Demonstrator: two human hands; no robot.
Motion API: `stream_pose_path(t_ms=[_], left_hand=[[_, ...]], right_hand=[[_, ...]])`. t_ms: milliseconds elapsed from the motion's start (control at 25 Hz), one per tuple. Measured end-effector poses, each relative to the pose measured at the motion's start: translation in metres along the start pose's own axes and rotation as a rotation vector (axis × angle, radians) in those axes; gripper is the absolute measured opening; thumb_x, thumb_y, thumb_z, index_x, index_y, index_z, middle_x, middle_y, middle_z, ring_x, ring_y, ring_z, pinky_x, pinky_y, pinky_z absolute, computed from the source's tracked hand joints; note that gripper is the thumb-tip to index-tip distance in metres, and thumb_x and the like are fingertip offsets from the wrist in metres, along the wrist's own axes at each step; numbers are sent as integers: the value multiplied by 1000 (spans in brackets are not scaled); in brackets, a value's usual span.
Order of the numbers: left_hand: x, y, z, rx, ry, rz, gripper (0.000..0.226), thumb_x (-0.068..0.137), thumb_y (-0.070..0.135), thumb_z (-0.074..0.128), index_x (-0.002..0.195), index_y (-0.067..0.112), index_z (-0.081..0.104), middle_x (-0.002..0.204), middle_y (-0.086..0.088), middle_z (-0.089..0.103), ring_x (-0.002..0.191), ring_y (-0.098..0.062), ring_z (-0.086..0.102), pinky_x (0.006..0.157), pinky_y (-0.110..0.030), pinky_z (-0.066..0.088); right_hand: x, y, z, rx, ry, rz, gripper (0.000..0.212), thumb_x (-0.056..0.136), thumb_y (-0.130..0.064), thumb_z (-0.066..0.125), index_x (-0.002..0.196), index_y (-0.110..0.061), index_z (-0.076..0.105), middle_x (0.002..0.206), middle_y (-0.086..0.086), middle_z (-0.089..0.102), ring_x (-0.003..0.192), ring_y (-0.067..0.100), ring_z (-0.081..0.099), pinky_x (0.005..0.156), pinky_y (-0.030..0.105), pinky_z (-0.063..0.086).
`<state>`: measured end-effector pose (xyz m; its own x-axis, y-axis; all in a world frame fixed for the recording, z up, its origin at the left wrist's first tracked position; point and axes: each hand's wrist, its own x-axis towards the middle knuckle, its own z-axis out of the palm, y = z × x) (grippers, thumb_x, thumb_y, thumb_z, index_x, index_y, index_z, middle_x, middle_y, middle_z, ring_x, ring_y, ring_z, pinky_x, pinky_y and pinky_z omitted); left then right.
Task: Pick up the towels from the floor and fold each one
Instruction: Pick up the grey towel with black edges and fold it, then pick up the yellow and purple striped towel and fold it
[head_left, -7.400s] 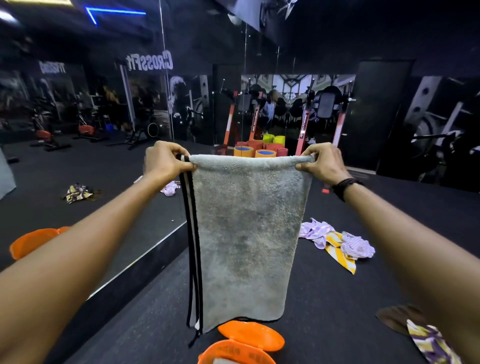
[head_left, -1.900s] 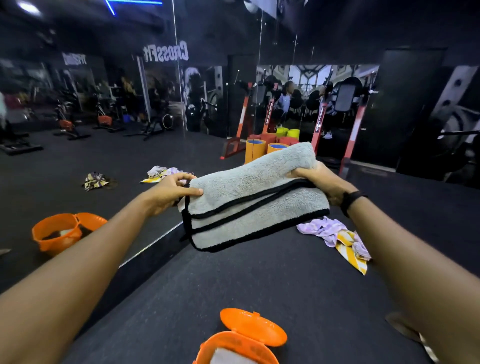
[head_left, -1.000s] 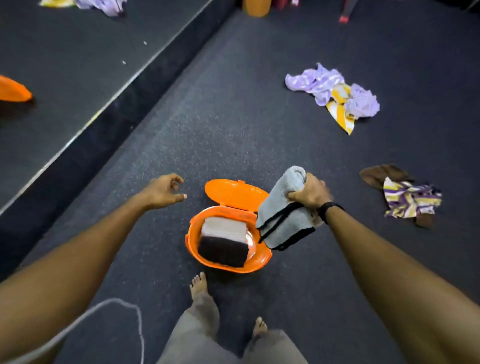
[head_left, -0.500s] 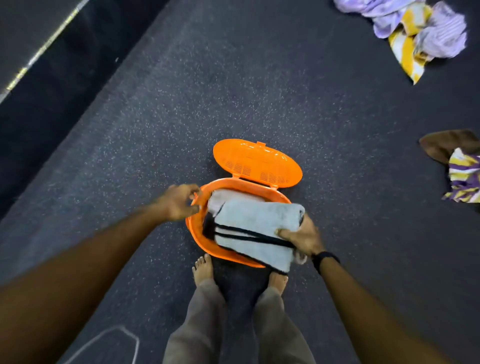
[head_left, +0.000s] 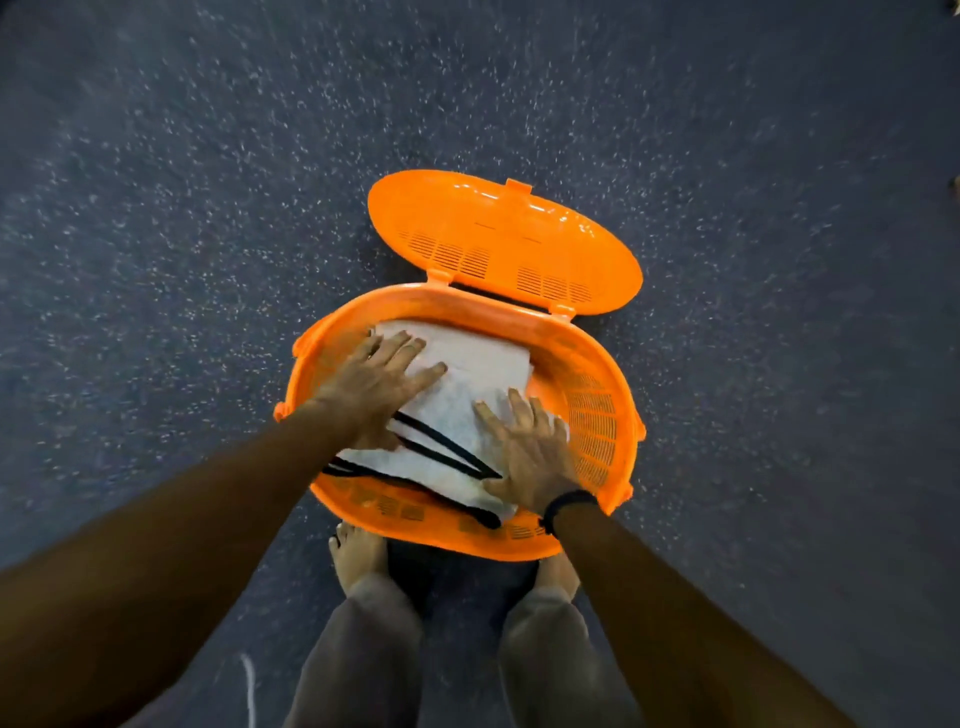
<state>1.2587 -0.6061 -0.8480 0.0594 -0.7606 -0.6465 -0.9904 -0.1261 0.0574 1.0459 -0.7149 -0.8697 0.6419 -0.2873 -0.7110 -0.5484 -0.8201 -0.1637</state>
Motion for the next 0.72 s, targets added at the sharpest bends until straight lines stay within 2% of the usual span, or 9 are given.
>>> stream_pose_path(t_ms=[80,120,200,280,360,440,520,600,720], left_hand=[[16,3,48,70,-16,70,127,68,66,69,146,30,-25,157,-20,-17,146,-40,-10,117,-57,-2],[18,4,75,66,9,76,134,61,67,73,146,30,-24,157,-23,-13,145,-42,-7,116,-59,-2],[8,12,115,36,24,28,146,42,64,83,152,26,-6,157,-27,2,144,-47,6,112,-64,7],[16,20,152,20,47,-18,151,33,59,88,153,20,3,156,-27,-3,144,-47,4,111,-66,8],[34,18,171,21,84,-8,158,30,60,88,153,18,-1,157,-25,-12,144,-45,-5,111,-66,2],[48,12,181,22,108,21,161,27,61,88,153,17,-3,157,-25,-13,144,-44,-8,111,-66,-2],[48,9,182,-12,102,19,162,27,62,88,153,18,-4,157,-25,-12,144,-44,-10,112,-65,-4],[39,9,167,-54,20,25,158,33,66,85,152,19,-6,157,-27,-10,144,-43,-12,111,-64,-4],[24,5,113,-76,-75,20,133,65,65,72,147,26,-24,157,-23,-17,143,-37,-23,111,-54,-18]], right_hand=[[23,4,37,-136,22,-59,120,69,-57,73,149,-38,-14,160,13,-9,145,43,-2,110,67,14],[33,7,55,-184,49,-95,129,62,-57,78,149,-38,-15,160,15,-8,145,45,0,108,70,14],[41,11,77,-275,108,-169,137,53,-55,83,151,-34,-11,160,19,2,144,47,7,105,74,16],[59,16,99,-341,205,-211,114,68,-45,75,153,-33,1,158,21,14,143,48,15,102,73,23],[78,22,113,-335,307,-227,84,83,-30,55,152,-33,8,156,20,22,142,47,20,100,72,28],[91,26,123,-332,329,-231,92,80,-27,58,152,-33,2,157,20,20,142,47,19,100,73,27],[90,25,121,-324,297,-220,117,69,-32,77,152,-33,-6,158,21,16,143,47,16,101,73,25],[79,22,110,-284,214,-215,139,55,-44,86,150,-32,-14,159,21,8,144,47,10,103,73,20],[54,21,73,-179,80,-224,141,52,-56,84,151,-28,-14,160,20,4,145,44,12,107,69,20]])
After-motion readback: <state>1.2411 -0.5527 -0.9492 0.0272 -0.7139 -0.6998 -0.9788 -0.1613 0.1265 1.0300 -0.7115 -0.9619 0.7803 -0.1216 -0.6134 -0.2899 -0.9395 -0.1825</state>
